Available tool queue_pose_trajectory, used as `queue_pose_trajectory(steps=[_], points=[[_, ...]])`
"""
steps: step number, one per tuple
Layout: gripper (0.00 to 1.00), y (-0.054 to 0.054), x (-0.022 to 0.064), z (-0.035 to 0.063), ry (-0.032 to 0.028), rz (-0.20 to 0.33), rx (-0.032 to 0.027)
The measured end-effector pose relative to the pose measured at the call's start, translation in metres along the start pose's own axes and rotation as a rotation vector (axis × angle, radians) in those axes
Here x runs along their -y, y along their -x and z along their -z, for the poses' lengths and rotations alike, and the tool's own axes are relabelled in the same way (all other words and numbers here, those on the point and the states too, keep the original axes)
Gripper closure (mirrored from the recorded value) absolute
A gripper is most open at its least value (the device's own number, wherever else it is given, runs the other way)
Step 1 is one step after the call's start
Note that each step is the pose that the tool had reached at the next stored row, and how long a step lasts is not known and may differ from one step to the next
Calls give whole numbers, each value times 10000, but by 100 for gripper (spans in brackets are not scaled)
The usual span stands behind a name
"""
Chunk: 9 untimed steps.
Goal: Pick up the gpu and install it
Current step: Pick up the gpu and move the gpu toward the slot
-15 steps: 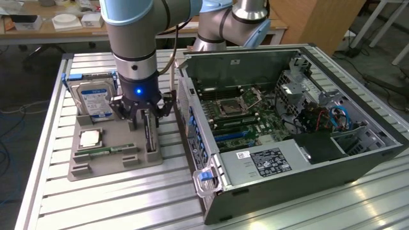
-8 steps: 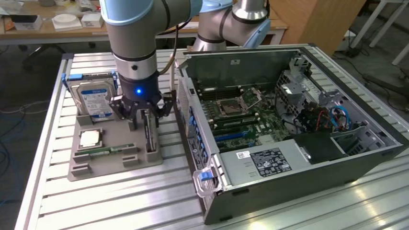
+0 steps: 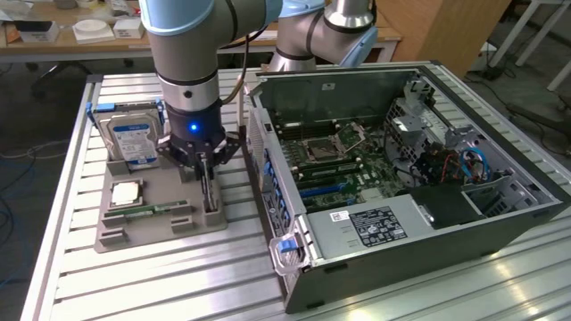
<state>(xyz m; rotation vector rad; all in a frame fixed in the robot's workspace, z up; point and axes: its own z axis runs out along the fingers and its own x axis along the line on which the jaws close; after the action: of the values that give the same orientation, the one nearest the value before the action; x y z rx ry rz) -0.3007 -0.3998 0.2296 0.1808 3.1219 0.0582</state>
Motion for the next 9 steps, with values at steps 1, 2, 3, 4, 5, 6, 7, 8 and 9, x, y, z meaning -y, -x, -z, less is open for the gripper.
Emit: queue_pose_trajectory(steps=[1, 2, 3, 4, 5, 6, 7, 8, 9], points=[[73, -1, 0, 1, 0, -1, -4], [73, -1, 0, 0, 1, 0, -3], [73, 0, 0, 0, 1, 0, -3], [73, 0, 0, 0, 1, -1, -2], [73, -1, 0, 0, 0, -1, -3], [73, 0, 0, 0, 1, -1, -2], [73, -1, 0, 0, 1, -1, -2], [73, -1, 0, 0, 1, -1, -2], [73, 0, 0, 0, 1, -1, -2]])
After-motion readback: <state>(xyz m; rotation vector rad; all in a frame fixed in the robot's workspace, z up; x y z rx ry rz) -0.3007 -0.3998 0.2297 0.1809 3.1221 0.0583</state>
